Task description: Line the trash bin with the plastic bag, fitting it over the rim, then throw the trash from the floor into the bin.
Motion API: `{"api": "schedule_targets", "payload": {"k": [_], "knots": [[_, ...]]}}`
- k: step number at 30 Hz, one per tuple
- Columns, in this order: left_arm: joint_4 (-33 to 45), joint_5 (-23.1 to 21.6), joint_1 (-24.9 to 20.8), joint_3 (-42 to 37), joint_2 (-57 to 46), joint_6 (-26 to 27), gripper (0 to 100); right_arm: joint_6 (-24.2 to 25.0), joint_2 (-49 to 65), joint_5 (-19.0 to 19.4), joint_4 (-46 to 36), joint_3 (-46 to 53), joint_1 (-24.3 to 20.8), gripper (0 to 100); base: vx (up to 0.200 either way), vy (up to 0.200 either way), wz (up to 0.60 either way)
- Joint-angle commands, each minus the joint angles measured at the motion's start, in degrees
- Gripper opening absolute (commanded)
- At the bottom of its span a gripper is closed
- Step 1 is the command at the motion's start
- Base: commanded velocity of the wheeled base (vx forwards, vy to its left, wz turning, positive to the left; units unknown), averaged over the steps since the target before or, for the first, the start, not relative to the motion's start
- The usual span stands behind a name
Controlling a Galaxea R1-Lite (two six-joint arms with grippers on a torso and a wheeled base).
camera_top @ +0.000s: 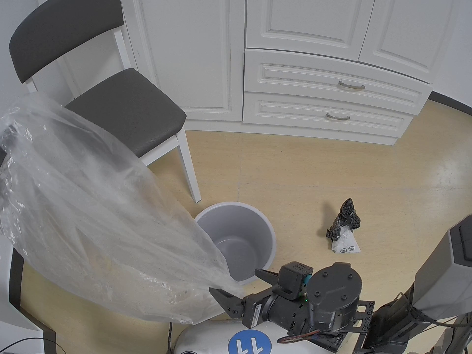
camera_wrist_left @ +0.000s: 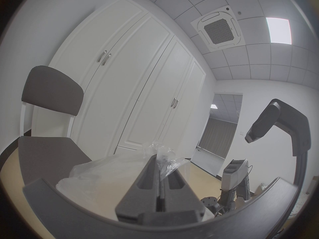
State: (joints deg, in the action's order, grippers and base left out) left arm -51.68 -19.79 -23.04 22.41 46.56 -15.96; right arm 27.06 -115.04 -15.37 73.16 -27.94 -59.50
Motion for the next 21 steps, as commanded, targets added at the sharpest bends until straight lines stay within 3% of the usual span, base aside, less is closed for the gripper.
{"api": "schedule_targets", "payload": {"k": [1,8,21], "knots": [[0.0,0.01,0.01,0.27,0.11,-0.13,0,1.15,-2.73,-1.68,3.75,-1.94,0.0,100,0.0,0.0,0.0],[-0.09,0.1,-0.43,0.8,0.11,-0.3,0,1.33,-5.54,-2.29,12.8,-2.21,0.18,100,0.0,0.0,0.0],[-0.18,0.1,-1.57,1.06,-0.76,-0.21,0,1.33,-6.77,-2.29,13.59,-1.94,0.26,100,0.0,0.0,0.0]]}}
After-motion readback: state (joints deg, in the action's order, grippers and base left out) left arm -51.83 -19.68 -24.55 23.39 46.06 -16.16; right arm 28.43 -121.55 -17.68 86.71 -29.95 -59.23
